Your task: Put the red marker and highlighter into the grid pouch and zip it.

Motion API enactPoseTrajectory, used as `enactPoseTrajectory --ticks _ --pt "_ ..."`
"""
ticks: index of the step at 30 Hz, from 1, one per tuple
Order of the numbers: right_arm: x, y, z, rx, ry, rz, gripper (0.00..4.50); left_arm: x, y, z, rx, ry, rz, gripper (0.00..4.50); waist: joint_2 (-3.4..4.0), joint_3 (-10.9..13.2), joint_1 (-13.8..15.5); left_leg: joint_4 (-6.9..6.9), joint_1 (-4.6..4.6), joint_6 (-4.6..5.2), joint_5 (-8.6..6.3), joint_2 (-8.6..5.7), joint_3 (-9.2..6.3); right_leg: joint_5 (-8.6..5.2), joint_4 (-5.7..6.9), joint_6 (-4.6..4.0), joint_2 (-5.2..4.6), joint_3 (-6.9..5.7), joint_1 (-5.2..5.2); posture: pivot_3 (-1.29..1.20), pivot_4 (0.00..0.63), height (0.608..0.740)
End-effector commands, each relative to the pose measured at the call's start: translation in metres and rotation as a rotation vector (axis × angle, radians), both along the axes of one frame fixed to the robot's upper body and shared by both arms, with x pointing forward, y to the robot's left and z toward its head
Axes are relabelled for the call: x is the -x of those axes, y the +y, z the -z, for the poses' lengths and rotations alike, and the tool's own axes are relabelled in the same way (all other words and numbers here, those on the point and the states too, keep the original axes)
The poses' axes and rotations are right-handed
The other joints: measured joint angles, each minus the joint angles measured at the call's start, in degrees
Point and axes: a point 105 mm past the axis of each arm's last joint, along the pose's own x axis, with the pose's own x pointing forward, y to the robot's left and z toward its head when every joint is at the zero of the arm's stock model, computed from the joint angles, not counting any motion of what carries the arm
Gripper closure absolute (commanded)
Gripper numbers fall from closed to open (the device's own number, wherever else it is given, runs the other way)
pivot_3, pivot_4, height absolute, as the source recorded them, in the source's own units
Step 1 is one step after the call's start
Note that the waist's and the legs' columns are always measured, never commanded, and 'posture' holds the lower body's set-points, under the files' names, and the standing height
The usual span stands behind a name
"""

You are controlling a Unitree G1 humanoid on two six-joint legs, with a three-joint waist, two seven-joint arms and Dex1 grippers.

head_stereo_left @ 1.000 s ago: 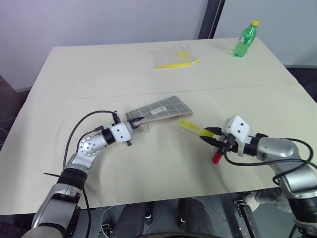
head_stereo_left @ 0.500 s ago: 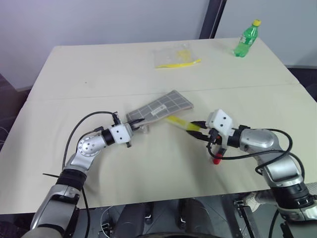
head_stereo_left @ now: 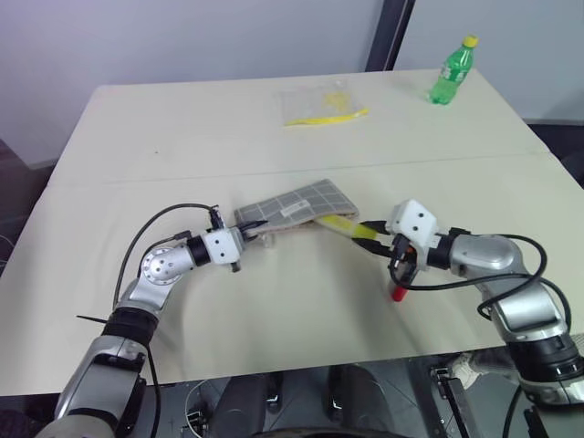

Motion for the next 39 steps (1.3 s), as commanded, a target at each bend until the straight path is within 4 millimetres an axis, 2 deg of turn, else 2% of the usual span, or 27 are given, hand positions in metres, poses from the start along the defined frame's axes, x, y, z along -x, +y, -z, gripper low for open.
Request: enactPoseTrajectory --ticks 1,5,9,12,15,17,22,26,29,31,34,36,39 --pt "-0.004 0.022 -0.011 0.029 -0.094 -0.069 3.59 0.004 -0.006 -0.006 0.000 -0.020 0.046 4.50 0.00 0.00 0.05 0.00 0.00 0.00 0.00 0.00 0.00 0.00 0.02 0.00 0.00 0.00 0.00 0.00 0.150 0.740" --pt "-0.004 0.053 -0.011 0.096 -0.158 -0.174 3.59 0.004 -0.012 -0.011 0.007 -0.023 0.078 4.50 0.00 0.00 0.04 0.01 -0.01 0.00 0.00 0.00 0.00 0.00 0.03 0.00 0.01 0.00 -0.02 0.00 0.150 0.740" --pt "-0.009 0.074 -0.006 0.192 -0.247 -0.250 3.59 0.004 -0.016 -0.016 0.023 -0.012 0.105 4.50 -0.01 0.01 0.09 0.06 -0.03 0.01 0.00 -0.05 -0.01 0.00 0.03 0.00 0.06 -0.02 -0.01 0.00 0.150 0.740" --pt "-0.012 0.083 -0.008 0.229 -0.308 -0.303 3.59 0.004 -0.016 -0.023 0.061 0.003 0.113 4.50 -0.01 0.01 0.06 0.08 -0.02 0.01 0.00 -0.06 -0.01 0.00 0.06 0.00 0.07 -0.02 -0.01 0.00 0.150 0.740" --pt "-0.016 0.084 -0.007 0.274 -0.366 -0.336 3.59 0.003 -0.013 -0.026 0.074 0.011 0.109 4.50 -0.01 0.01 0.04 0.09 -0.03 0.00 0.01 -0.06 -0.01 0.00 0.09 0.00 0.08 -0.02 -0.03 0.00 0.150 0.740" --pt "-0.016 0.082 -0.007 0.250 -0.349 -0.330 2.54 0.003 -0.010 -0.028 0.079 0.014 0.103 4.50 -0.01 0.01 0.04 0.09 -0.02 0.00 0.02 -0.07 -0.01 0.00 0.11 0.00 0.09 -0.02 -0.02 0.00 0.150 0.740" --pt "-0.018 0.068 -0.008 0.230 -0.372 -0.277 0.15 0.002 -0.003 -0.026 0.081 0.021 0.077 4.50 -0.01 0.01 0.02 0.09 -0.02 -0.01 0.03 -0.07 -0.01 0.01 0.13 -0.01 0.10 -0.02 0.00 0.00 0.150 0.740" --pt "0.010 0.051 -0.014 0.039 -0.201 -0.237 0.06 0.004 -0.002 -0.021 0.074 0.032 0.067 4.50 -0.02 0.01 0.30 0.09 -0.02 -0.01 0.02 -0.08 -0.08 0.01 0.13 -0.01 0.09 -0.04 0.02 0.00 0.150 0.740" --pt "0.026 0.038 -0.023 -0.064 -0.142 -0.205 0.06 0.004 -0.001 -0.019 0.071 0.033 0.060 4.50 -0.02 0.01 0.09 0.10 -0.02 0.02 0.00 -0.09 -0.08 0.04 0.11 -0.06 0.06 -0.04 0.03 0.00 0.150 0.740" --pt "0.043 0.015 -0.024 -0.151 -0.057 -0.130 0.06 0.003 -0.001 -0.018 0.075 0.036 0.050 4.50 -0.01 0.01 0.28 0.09 0.00 0.00 0.01 -0.06 -0.09 0.04 0.12 -0.06 0.08 -0.04 0.04 0.00 0.150 0.740" --pt "0.053 -0.012 -0.027 -0.237 -0.020 0.071 0.06 0.004 -0.003 -0.015 0.073 0.040 0.053 4.50 -0.03 0.00 0.57 0.07 0.02 -0.01 0.01 -0.05 -0.26 0.03 0.09 -0.06 0.05 -0.08 0.13 0.00 0.150 0.740" --pt "0.049 -0.032 -0.025 -0.224 -0.067 0.269 0.06 0.004 -0.004 -0.013 0.075 0.046 0.054 4.50 -0.04 -0.01 0.24 0.06 0.02 -0.01 0.01 -0.05 -0.19 0.04 0.08 -0.06 0.03 -0.06 0.12 0.00 0.150 0.740" --pt "0.045 -0.063 -0.019 -0.295 -0.092 0.611 0.06 0.005 -0.005 -0.010 0.077 0.056 0.057 4.50 -0.04 -0.03 0.14 0.01 0.11 -0.04 0.02 -0.02 -0.20 0.03 0.08 -0.06 0.07 0.03 0.12 0.00 0.150 0.740"
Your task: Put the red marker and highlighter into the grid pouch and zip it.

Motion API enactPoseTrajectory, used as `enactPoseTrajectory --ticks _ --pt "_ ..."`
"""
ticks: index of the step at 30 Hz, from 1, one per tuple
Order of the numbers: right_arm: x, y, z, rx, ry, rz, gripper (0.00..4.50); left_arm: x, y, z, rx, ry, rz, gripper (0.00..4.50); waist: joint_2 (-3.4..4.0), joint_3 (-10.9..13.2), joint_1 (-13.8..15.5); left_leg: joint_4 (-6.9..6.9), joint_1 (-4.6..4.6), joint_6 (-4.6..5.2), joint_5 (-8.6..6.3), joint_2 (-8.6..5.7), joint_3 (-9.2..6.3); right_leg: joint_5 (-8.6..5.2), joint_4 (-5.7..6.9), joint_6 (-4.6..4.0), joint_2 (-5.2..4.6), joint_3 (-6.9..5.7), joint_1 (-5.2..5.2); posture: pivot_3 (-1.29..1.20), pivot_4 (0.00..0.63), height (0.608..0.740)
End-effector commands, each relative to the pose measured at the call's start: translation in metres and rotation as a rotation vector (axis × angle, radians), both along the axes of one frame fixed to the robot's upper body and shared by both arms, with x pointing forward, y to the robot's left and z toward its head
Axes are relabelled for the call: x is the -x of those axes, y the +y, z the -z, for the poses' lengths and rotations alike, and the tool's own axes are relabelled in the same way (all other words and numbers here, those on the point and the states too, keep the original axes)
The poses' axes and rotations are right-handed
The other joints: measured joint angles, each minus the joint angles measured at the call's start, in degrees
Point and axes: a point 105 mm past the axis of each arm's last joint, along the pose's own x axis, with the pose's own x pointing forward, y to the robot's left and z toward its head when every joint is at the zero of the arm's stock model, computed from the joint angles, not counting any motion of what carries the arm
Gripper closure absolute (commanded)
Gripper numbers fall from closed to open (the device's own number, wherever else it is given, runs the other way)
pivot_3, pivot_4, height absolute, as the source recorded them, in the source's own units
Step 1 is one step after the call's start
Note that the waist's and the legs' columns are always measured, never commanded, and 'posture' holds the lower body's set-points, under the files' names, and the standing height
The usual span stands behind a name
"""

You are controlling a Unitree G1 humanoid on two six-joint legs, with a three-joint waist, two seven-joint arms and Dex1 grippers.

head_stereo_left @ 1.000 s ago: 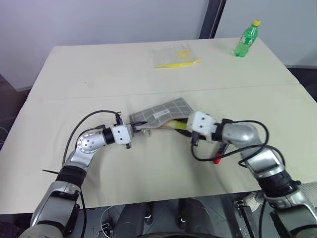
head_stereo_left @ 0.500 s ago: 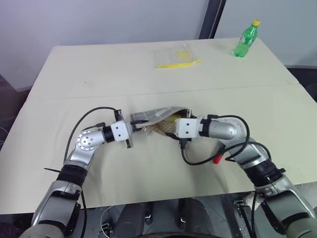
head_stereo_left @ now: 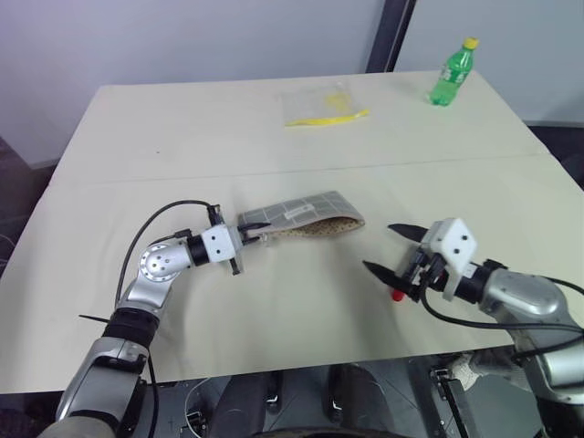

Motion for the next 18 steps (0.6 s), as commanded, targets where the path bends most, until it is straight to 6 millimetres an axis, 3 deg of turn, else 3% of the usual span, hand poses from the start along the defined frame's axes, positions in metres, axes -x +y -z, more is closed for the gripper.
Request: enactPoseTrajectory --ticks 1,3,8,14,16,18 --pt "0.001 -0.034 -0.002 -0.067 -0.016 0.386 0.06 0.000 -0.002 -0.004 0.016 -0.022 0.003 4.50 0.01 -0.01 0.07 -0.05 0.01 -0.02 0.01 0.00 0.00 0.00 0.00 0.00 0.00 0.01 -0.02 0.00 0.150 0.740" --pt "0.012 -0.036 0.011 -0.106 0.050 0.487 0.06 -0.001 -0.004 -0.004 0.017 -0.020 0.012 4.50 0.03 -0.03 0.28 -0.13 0.02 -0.08 0.05 0.01 -0.03 -0.01 0.02 -0.02 0.01 0.07 -0.08 0.00 0.150 0.740" --pt "0.032 -0.017 0.041 -0.132 0.229 0.497 0.06 -0.003 -0.007 -0.006 0.014 -0.022 0.028 4.50 0.03 -0.03 0.07 -0.14 -0.01 -0.06 0.05 -0.02 0.05 -0.01 0.00 -0.01 0.01 0.05 -0.12 0.00 0.150 0.740" --pt "0.027 0.000 0.062 -0.170 0.330 0.470 0.06 -0.004 -0.007 -0.008 0.006 -0.031 0.032 4.50 0.03 -0.03 0.05 -0.14 0.02 -0.06 0.05 0.01 -0.03 -0.03 -0.02 -0.03 0.04 0.02 -0.09 0.00 0.150 0.740" --pt "0.024 0.001 0.070 -0.170 0.358 0.469 0.79 -0.003 -0.006 -0.009 0.007 -0.035 0.028 4.50 0.00 -0.05 -0.01 -0.13 0.02 -0.06 0.05 0.00 0.00 -0.02 -0.04 -0.02 0.03 0.01 -0.07 0.00 0.150 0.740" --pt "0.021 0.001 0.076 -0.189 0.377 0.488 1.87 -0.002 -0.005 -0.009 0.003 -0.040 0.029 4.50 -0.05 -0.08 -0.02 -0.09 0.03 -0.06 0.05 0.00 0.01 -0.01 -0.05 -0.02 0.04 0.00 -0.03 0.00 0.150 0.740"
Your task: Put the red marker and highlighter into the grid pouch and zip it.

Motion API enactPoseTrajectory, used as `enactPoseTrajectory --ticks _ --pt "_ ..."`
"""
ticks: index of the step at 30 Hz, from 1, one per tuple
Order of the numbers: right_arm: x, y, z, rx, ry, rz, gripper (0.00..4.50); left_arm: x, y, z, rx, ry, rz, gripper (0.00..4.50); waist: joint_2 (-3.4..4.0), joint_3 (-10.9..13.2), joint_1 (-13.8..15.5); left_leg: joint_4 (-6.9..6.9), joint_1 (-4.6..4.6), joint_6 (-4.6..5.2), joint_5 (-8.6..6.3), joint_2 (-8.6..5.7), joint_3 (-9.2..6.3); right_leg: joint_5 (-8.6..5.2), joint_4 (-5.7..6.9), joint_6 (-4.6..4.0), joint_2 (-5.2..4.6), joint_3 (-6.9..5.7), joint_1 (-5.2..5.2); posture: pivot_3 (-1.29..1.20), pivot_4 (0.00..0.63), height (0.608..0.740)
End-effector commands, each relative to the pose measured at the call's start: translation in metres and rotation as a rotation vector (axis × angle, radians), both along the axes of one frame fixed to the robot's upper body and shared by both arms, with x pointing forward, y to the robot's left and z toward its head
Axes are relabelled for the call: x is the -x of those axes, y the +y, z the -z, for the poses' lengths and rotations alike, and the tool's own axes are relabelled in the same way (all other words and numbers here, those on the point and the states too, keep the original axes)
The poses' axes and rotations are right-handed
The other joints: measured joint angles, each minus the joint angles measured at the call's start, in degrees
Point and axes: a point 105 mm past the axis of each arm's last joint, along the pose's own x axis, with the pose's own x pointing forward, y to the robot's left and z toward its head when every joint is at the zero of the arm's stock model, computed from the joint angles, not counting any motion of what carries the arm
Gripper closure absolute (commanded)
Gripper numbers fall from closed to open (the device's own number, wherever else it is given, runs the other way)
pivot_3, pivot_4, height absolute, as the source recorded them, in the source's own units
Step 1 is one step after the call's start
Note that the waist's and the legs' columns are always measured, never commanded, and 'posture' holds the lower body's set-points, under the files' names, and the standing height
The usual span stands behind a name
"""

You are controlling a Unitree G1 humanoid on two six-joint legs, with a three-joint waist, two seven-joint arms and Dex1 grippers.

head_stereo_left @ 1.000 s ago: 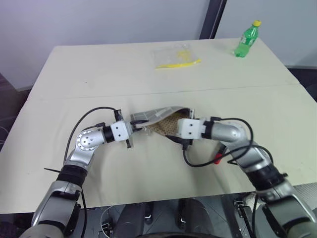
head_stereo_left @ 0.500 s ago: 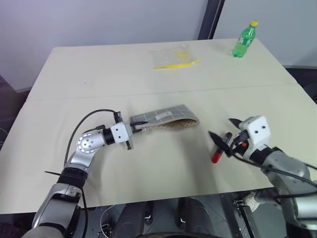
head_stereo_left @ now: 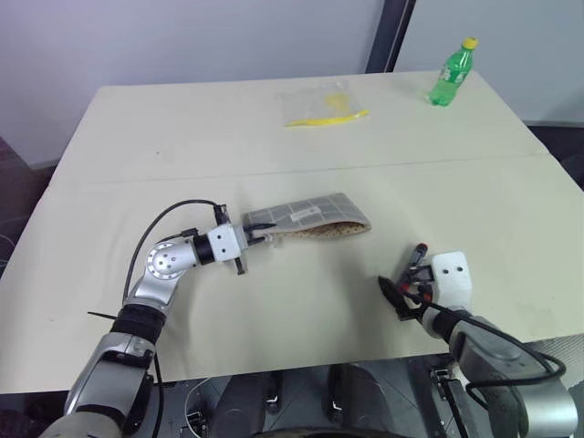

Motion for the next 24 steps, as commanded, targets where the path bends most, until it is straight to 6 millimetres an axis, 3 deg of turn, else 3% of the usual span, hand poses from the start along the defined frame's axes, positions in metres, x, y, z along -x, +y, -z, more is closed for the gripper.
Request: enactPoseTrajectory --ticks 1,3,5,8,11,14,16,20,24 --pt "-0.001 0.003 0.013 -0.043 0.044 0.016 2.33 0.001 0.001 -0.011 0.002 -0.052 0.005 4.50 -0.06 -0.04 -0.01 0.00 0.01 0.00 0.00 0.00 0.00 0.00 0.00 0.00 0.00 0.00 0.01 0.00 0.150 0.740" --pt "-0.004 -0.001 0.010 -0.008 0.028 0.000 3.32 0.002 0.002 -0.010 0.002 -0.051 0.002 4.50 -0.07 -0.04 -0.07 0.00 0.07 0.00 0.00 0.01 -0.01 0.00 0.02 0.00 0.01 0.00 0.04 0.00 0.150 0.740" --pt "-0.014 -0.006 -0.007 0.038 -0.059 -0.051 4.12 0.003 0.002 -0.010 0.002 -0.051 -0.003 4.50 -0.07 -0.04 -0.13 -0.01 0.10 0.00 0.00 0.01 0.00 0.00 0.02 0.00 0.01 0.00 0.07 0.00 0.150 0.740" --pt "-0.023 -0.003 -0.036 0.115 -0.226 -0.212 4.12 0.003 0.003 -0.009 0.001 -0.051 -0.008 4.50 -0.02 -0.01 -0.05 0.03 0.09 0.00 0.00 0.01 0.03 0.00 0.00 0.00 0.01 0.00 0.07 0.00 0.150 0.740" --pt "-0.018 0.002 -0.050 0.207 -0.311 -0.410 4.12 0.002 0.002 -0.009 0.001 -0.051 -0.010 4.50 -0.03 0.00 0.10 0.01 0.08 0.00 0.00 0.01 0.01 -0.01 0.00 0.02 0.01 -0.02 0.07 0.00 0.150 0.740" --pt "-0.020 -0.004 -0.060 0.267 -0.370 -0.479 4.12 0.001 0.001 -0.009 -0.002 -0.051 -0.010 4.50 -0.09 0.02 0.07 0.03 0.08 0.04 -0.01 -0.02 0.03 -0.01 -0.02 0.04 0.03 -0.05 0.13 0.00 0.150 0.740" --pt "-0.018 0.005 -0.069 0.304 -0.437 -0.569 4.12 0.000 0.000 -0.008 -0.006 -0.053 -0.011 4.50 -0.09 0.02 0.11 0.06 0.09 0.04 0.00 -0.02 0.02 -0.01 -0.02 0.04 0.02 -0.07 0.17 0.00 0.150 0.740" --pt "-0.001 0.024 -0.053 0.444 -0.411 -0.810 4.12 0.000 -0.002 -0.009 0.000 -0.055 -0.008 4.50 -0.10 0.02 0.14 0.09 0.10 0.04 -0.01 -0.02 0.00 -0.01 -0.02 0.04 -0.01 -0.07 0.18 0.00 0.150 0.740" --pt "-0.010 0.028 -0.047 0.530 -0.428 -0.848 4.12 0.001 -0.007 -0.014 0.012 -0.068 0.009 4.50 -0.11 0.03 0.10 0.11 0.10 0.03 -0.01 -0.02 -0.02 -0.01 -0.03 0.04 -0.05 -0.07 0.19 0.00 0.150 0.740"
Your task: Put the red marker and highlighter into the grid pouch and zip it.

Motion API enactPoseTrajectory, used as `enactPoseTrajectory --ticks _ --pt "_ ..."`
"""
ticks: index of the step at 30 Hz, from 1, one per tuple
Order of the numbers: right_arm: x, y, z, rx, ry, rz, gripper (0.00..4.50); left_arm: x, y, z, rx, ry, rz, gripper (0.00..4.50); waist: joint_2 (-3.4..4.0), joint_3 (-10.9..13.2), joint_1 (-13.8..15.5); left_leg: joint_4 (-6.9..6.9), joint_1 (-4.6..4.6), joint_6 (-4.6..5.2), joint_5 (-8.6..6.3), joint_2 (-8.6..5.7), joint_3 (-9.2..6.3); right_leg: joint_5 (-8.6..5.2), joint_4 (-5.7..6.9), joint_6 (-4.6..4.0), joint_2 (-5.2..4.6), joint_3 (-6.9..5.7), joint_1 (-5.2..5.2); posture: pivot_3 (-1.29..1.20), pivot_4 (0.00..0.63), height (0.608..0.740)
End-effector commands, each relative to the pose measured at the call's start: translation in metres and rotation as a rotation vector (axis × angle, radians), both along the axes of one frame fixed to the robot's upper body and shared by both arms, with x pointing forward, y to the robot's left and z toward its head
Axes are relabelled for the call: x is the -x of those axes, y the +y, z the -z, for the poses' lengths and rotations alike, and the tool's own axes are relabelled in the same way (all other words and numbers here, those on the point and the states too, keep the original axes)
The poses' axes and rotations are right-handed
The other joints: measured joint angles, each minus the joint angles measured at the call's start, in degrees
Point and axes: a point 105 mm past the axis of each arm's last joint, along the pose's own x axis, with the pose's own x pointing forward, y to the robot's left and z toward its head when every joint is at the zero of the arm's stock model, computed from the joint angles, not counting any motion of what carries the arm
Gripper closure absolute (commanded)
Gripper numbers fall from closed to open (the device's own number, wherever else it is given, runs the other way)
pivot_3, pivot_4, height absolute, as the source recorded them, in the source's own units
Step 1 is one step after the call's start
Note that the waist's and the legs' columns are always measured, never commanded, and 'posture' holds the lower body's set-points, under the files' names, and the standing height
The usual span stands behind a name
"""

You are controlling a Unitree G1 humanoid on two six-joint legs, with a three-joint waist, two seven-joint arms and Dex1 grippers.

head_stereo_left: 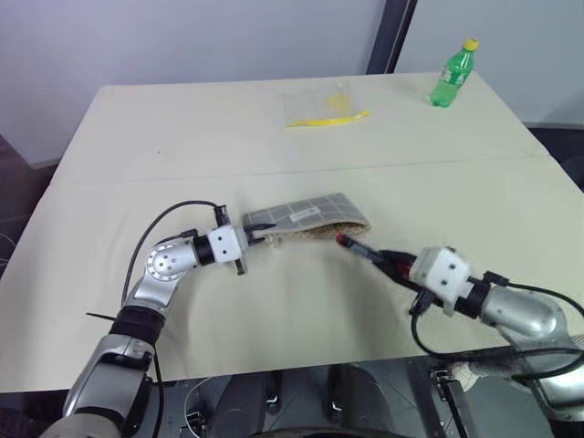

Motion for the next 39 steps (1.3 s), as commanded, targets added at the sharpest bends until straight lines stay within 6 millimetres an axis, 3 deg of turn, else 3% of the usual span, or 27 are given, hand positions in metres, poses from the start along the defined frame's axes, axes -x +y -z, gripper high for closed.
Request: enactPoseTrajectory --ticks 1,6,12,15,19,22,26,27,30,32,36,39 --pt "-0.009 0.004 -0.006 0.052 -0.081 -0.032 4.12 0.000 -0.007 -0.015 0.021 -0.057 0.023 4.50 0.00 0.00 -0.01 0.02 -0.01 0.00 0.00 0.00 0.01 0.00 0.00 0.00 0.00 0.00 -0.01 0.00 0.150 0.740" --pt "-0.028 0.022 -0.023 0.017 -0.167 -0.053 4.12 0.004 -0.011 -0.016 -0.016 -0.070 0.062 4.50 0.00 0.02 -0.04 0.04 -0.01 0.00 0.00 0.01 -0.01 0.01 0.00 -0.01 0.01 0.01 -0.01 0.00 0.150 0.740" --pt "-0.040 0.044 -0.020 0.187 -0.228 -0.176 4.12 0.005 -0.021 -0.023 -0.019 -0.095 0.098 4.50 -0.03 0.02 -0.02 0.02 -0.05 0.02 -0.01 -0.01 -0.03 0.01 0.00 -0.01 0.02 -0.02 -0.04 0.00 0.150 0.740" --pt "-0.060 0.061 -0.021 0.316 -0.323 -0.218 4.12 0.006 -0.031 -0.026 -0.009 -0.101 0.124 4.50 -0.02 0.03 -0.15 0.11 -0.05 0.02 -0.01 -0.02 -0.01 0.01 0.02 -0.02 0.04 -0.03 -0.03 0.00 0.150 0.740" --pt "-0.081 0.088 -0.026 0.368 -0.422 -0.256 4.12 0.006 -0.041 -0.030 0.000 -0.105 0.150 4.50 -0.02 0.03 -0.22 0.11 -0.06 0.00 0.01 -0.01 -0.01 0.01 0.11 -0.02 0.07 -0.03 -0.10 0.00 0.150 0.740" --pt "-0.080 0.097 -0.017 0.350 -0.401 -0.285 4.12 0.006 -0.043 -0.032 0.006 -0.103 0.152 4.50 -0.03 0.03 0.05 0.06 -0.11 -0.01 0.05 -0.05 -0.02 0.02 0.19 -0.03 0.09 -0.04 -0.16 0.00 0.150 0.740" --pt "-0.072 0.087 -0.012 0.281 -0.330 -0.280 2.21 0.005 -0.038 -0.032 0.001 -0.099 0.133 4.50 -0.03 0.03 -0.13 0.08 -0.23 -0.17 0.18 -0.15 -0.03 0.02 0.09 -0.03 0.05 -0.09 -0.12 0.00 0.150 0.740" --pt "-0.072 0.080 -0.016 0.271 -0.342 -0.259 1.70 0.004 -0.037 -0.032 0.006 -0.091 0.123 4.50 -0.02 0.03 -0.18 0.12 -0.24 -0.05 0.07 -0.16 -0.02 0.03 0.09 -0.02 0.04 -0.08 -0.11 0.00 0.150 0.740" --pt "-0.063 0.056 -0.037 0.013 -0.240 -0.135 0.13 0.004 -0.034 -0.027 0.023 -0.065 0.088 4.50 -0.03 0.03 0.12 0.16 -0.21 0.10 -0.04 -0.15 -0.11 0.03 0.10 -0.02 0.06 -0.09 -0.10 0.00 0.150 0.740" --pt "-0.041 0.059 -0.040 -0.171 -0.053 -0.175 0.05 0.006 -0.035 -0.022 0.021 -0.054 0.081 4.50 -0.03 0.03 -0.01 0.14 -0.18 0.07 -0.03 -0.13 -0.17 0.03 0.11 -0.02 0.06 -0.08 -0.07 0.00 0.150 0.740" --pt "-0.011 0.048 -0.061 -0.368 0.100 -0.222 0.05 0.005 -0.040 -0.019 0.007 -0.032 0.076 4.50 -0.02 0.03 -0.14 0.09 -0.17 0.07 -0.04 -0.07 -0.17 0.03 0.12 -0.03 0.03 -0.05 -0.06 0.00 0.150 0.740" --pt "0.002 0.036 -0.049 -0.405 0.286 -0.173 0.05 0.001 -0.045 -0.022 0.002 -0.042 0.066 4.50 -0.04 0.02 0.16 0.10 -0.10 0.06 -0.04 -0.04 -0.18 0.03 0.09 -0.03 0.01 -0.06 -0.01 0.00 0.150 0.740"
